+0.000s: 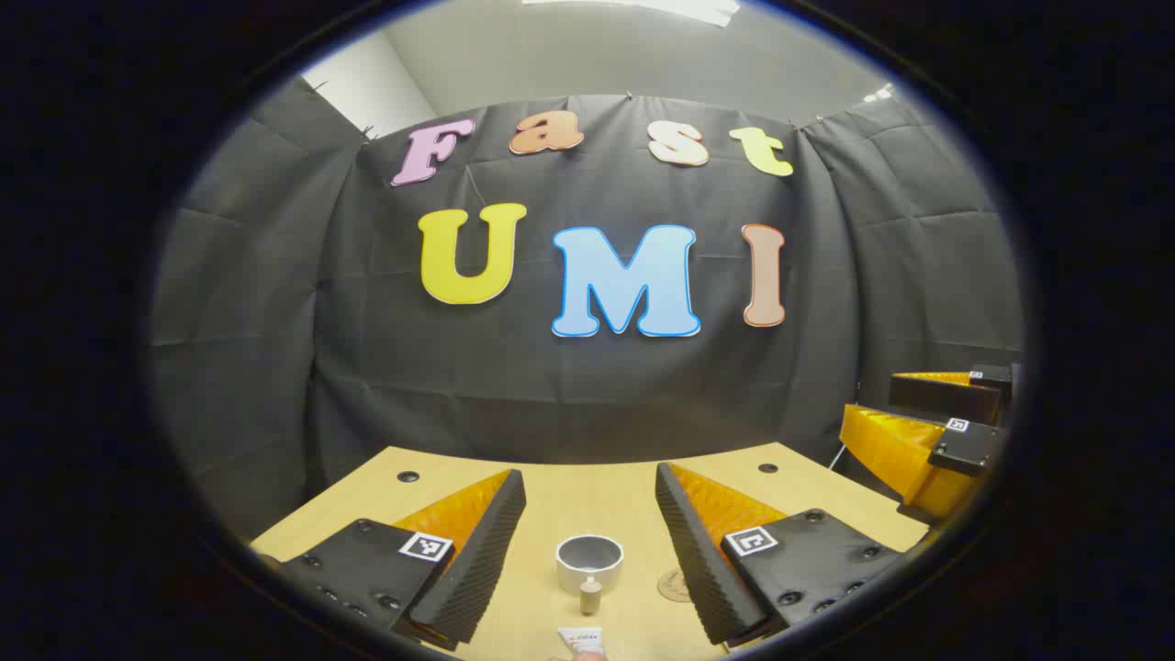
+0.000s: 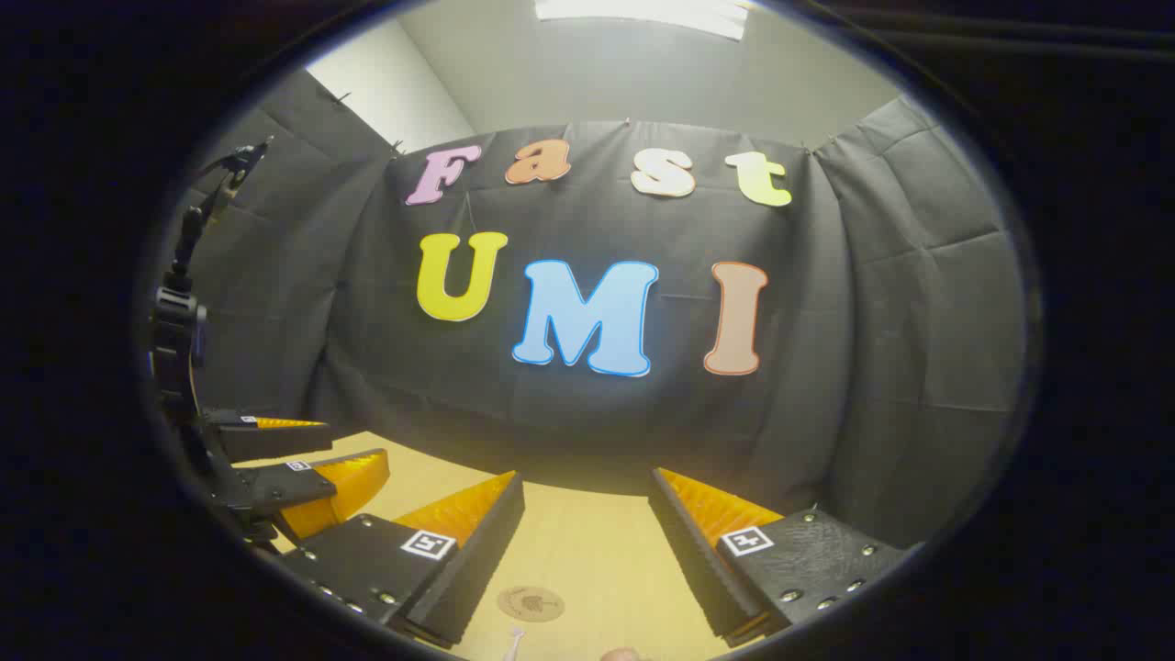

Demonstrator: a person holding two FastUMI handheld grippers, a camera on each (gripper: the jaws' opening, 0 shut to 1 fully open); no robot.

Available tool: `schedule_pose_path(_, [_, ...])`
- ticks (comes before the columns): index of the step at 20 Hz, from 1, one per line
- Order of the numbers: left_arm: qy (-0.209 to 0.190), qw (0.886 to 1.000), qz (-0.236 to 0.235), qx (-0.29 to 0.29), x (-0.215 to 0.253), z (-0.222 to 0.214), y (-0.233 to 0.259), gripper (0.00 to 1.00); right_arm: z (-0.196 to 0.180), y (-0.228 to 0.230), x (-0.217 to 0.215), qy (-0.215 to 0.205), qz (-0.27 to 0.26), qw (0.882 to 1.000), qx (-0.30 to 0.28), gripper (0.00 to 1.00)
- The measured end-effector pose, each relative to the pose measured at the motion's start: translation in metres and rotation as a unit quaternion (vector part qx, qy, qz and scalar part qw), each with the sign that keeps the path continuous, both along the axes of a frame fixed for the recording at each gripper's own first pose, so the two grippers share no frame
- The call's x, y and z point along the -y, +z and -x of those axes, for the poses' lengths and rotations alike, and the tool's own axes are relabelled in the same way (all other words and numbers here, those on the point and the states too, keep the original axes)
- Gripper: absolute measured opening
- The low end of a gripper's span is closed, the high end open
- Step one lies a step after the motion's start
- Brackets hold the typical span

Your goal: Put the toothbrush and toothpaste on the desktop into the cup, then pick up the cup and place it on the coaster on the desktop.

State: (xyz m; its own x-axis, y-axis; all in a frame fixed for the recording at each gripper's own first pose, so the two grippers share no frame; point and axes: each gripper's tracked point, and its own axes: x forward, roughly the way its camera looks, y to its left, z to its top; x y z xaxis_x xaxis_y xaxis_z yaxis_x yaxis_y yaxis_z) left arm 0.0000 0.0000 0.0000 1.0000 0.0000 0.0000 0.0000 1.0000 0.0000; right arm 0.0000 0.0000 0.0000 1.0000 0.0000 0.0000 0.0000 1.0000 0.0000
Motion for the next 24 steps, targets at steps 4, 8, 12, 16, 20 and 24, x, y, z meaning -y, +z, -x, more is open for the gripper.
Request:
schedule_pose_path(4, [-0.003,1.0,-0.002,-0.003,0.001,0.001,0.001,0.93,0.001,-0.004,0.001,-0.001,-0.001,1.0,-0.007,0.89])
schedule_pose_path(8, [-0.001,1.0,-0.002,-0.006,0.002,0.001,-0.001,0.93,-0.001,-0.007,0.001,-0.001,-0.01,1.0,-0.014,0.89])
schedule_pose_path(12, [0.0,1.0,0.003,-0.011,0.001,0.0,-0.004,0.93,-0.001,-0.011,0.0,0.001,-0.016,1.0,-0.02,0.89])
schedule_pose_path(16, [-0.002,0.999,0.008,-0.041,0.001,0.001,-0.018,0.93,-0.002,-0.02,-0.005,0.005,-0.016,0.999,-0.037,0.9])
schedule_pose_path(20, [-0.006,0.997,0.015,-0.081,-0.005,0.001,-0.043,0.92,-0.002,-0.037,-0.01,0.008,-0.013,0.998,-0.067,0.89])
schedule_pose_path(24, [-0.008,0.992,0.018,-0.121,-0.007,0.005,-0.062,0.92,-0.004,-0.06,-0.017,0.012,-0.021,0.993,-0.111,0.89])
